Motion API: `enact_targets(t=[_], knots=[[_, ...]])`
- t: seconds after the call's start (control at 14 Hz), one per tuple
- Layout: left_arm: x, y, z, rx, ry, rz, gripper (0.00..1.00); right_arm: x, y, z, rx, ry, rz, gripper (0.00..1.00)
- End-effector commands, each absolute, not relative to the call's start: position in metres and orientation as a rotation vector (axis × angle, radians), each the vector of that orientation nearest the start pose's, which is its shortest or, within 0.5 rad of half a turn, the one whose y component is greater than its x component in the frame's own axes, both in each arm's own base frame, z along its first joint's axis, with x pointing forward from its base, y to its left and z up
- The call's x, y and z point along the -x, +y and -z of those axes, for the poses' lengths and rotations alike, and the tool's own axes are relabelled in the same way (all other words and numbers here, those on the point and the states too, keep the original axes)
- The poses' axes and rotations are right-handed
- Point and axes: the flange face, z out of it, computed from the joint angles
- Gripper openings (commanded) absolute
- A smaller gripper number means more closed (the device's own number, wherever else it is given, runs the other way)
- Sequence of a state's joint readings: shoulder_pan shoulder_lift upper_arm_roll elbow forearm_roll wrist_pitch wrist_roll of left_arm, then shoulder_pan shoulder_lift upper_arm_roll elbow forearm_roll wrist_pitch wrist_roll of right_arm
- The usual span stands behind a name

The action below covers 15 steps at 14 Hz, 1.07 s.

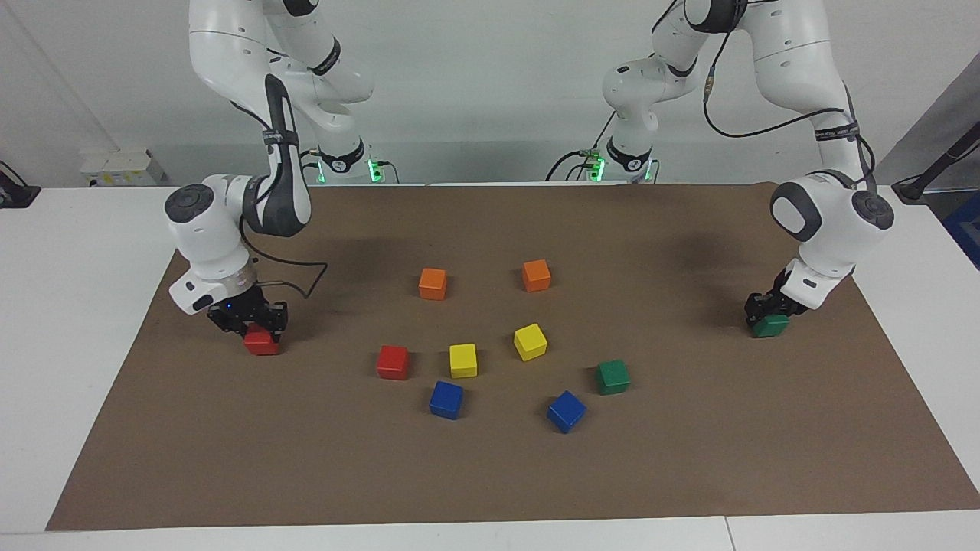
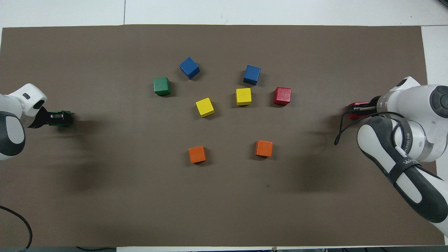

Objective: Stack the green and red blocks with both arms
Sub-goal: 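Carry and set down the green block while the right gripper sets down the red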

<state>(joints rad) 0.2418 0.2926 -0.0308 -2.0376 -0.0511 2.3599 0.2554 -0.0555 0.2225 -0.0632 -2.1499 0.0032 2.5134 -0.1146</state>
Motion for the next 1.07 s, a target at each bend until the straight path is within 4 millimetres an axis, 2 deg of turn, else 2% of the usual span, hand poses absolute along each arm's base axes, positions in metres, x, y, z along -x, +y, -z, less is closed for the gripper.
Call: enact_targets(t=[0.0, 0.21, 0.29, 0.36, 0.43, 0.5, 0.64, 0.71, 0.86, 1.0], knots=[[-0.580, 0.126, -0.300, 3.169, 0.034, 0.074, 0.99, -0.572, -0.074, -0.299, 3.158, -0.010, 0.235, 0.02], [-0.581, 0.126, -0.301, 3.168, 0.034, 0.078, 1.00, -0.573, -0.074, -0.298, 3.158, -0.008, 0.245, 0.02], [-0.581, 0.126, -0.302, 3.168, 0.034, 0.081, 1.00, -0.573, -0.073, -0.298, 3.158, -0.010, 0.245, 0.06], [-0.582, 0.125, -0.303, 3.168, 0.037, 0.083, 1.00, -0.573, -0.072, -0.298, 3.158, -0.013, 0.245, 0.34], [-0.583, 0.125, -0.303, 3.168, 0.037, 0.081, 1.00, -0.573, -0.072, -0.298, 3.158, -0.010, 0.243, 0.89], [-0.583, 0.124, -0.304, 3.168, 0.039, 0.083, 1.00, -0.572, -0.072, -0.298, 3.158, -0.013, 0.231, 1.00], [-0.587, 0.124, -0.311, 3.168, 0.043, 0.086, 1.00, -0.575, -0.071, -0.306, 3.157, -0.018, 0.235, 1.00], [-0.593, 0.125, -0.322, 3.171, 0.045, 0.077, 1.00, -0.576, -0.070, -0.315, 3.156, -0.018, 0.224, 1.00], [-0.614, 0.119, -0.365, 3.176, 0.058, 0.060, 1.00, -0.582, -0.068, -0.349, 3.150, -0.019, 0.166, 1.00], [-0.631, 0.093, -0.398, 3.182, 0.054, 0.044, 1.00, -0.588, -0.064, -0.392, 3.145, -0.023, 0.121, 1.00]])
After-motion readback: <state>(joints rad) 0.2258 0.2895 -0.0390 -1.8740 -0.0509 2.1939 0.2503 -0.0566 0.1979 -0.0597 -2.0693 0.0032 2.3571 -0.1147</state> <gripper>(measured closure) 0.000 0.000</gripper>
